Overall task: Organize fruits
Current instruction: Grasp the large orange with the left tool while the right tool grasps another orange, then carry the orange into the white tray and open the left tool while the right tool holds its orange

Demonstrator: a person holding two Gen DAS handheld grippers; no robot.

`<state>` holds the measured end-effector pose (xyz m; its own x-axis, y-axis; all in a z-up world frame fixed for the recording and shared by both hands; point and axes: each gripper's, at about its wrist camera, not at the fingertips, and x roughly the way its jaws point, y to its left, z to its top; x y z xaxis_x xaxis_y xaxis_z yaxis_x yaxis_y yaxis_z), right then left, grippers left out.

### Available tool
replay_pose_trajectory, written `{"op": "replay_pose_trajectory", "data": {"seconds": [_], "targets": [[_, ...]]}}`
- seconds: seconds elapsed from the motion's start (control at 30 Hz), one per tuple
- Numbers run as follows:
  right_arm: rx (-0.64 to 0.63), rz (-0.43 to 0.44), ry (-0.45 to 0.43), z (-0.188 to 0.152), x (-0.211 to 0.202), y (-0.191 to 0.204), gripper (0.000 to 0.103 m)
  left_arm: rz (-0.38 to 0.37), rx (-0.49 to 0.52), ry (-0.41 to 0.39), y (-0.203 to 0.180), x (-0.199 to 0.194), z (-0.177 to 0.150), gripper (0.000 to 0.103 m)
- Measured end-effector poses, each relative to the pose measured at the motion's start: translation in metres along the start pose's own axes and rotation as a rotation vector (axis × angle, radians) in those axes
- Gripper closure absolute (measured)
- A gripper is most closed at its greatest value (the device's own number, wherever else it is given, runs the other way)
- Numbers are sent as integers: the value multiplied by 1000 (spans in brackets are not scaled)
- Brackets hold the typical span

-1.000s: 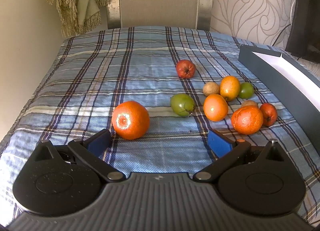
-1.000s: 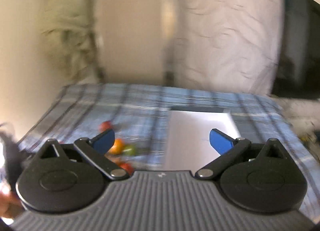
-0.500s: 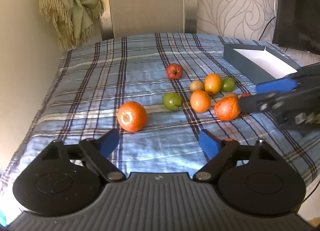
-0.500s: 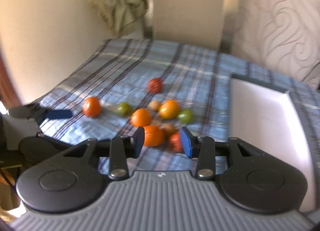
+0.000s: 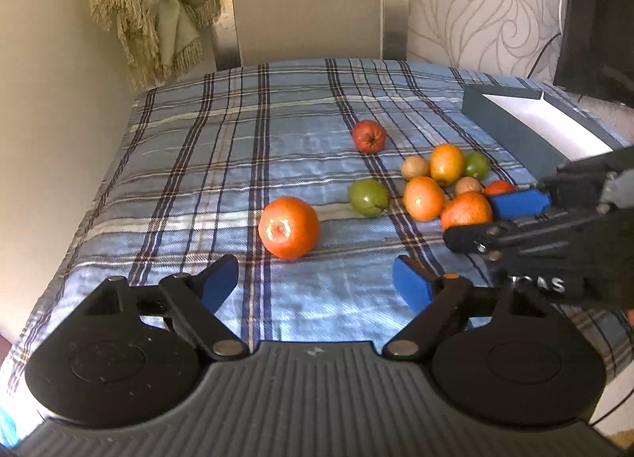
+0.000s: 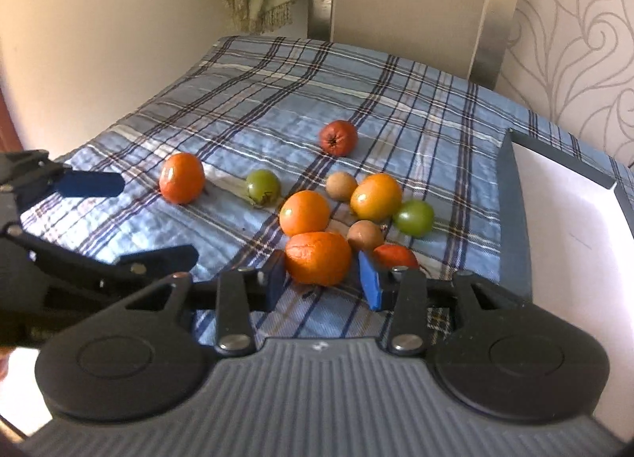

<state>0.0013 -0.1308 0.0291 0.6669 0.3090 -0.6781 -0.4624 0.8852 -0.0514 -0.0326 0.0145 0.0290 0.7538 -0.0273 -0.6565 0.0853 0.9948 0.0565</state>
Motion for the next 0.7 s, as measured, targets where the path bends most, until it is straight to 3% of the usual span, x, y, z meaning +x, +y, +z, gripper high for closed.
{"op": "replay_pose_trajectory", "data": {"seconds": [0.17, 0.37, 0.47, 0.53, 0.67, 0.7], "targets": [[25, 28, -5, 0, -15, -9, 65, -16, 5, -11, 1, 6, 4, 15], [74, 48, -24, 6, -65, -20, 65, -23, -39, -6, 10, 21, 14, 15], [76, 61, -68, 10, -96, -18, 65, -24, -56, 5, 13, 30, 17, 24], [73, 66, -95, 12, -112, -16, 65, -47, -77, 15, 16, 35, 18, 35], [55, 59, -126, 12, -131, -12, 65, -38, -101, 3, 21, 38, 16, 42], [51, 58, -128, 11, -133, -11, 65, -36, -110, 1, 23, 38, 16, 47]]}}
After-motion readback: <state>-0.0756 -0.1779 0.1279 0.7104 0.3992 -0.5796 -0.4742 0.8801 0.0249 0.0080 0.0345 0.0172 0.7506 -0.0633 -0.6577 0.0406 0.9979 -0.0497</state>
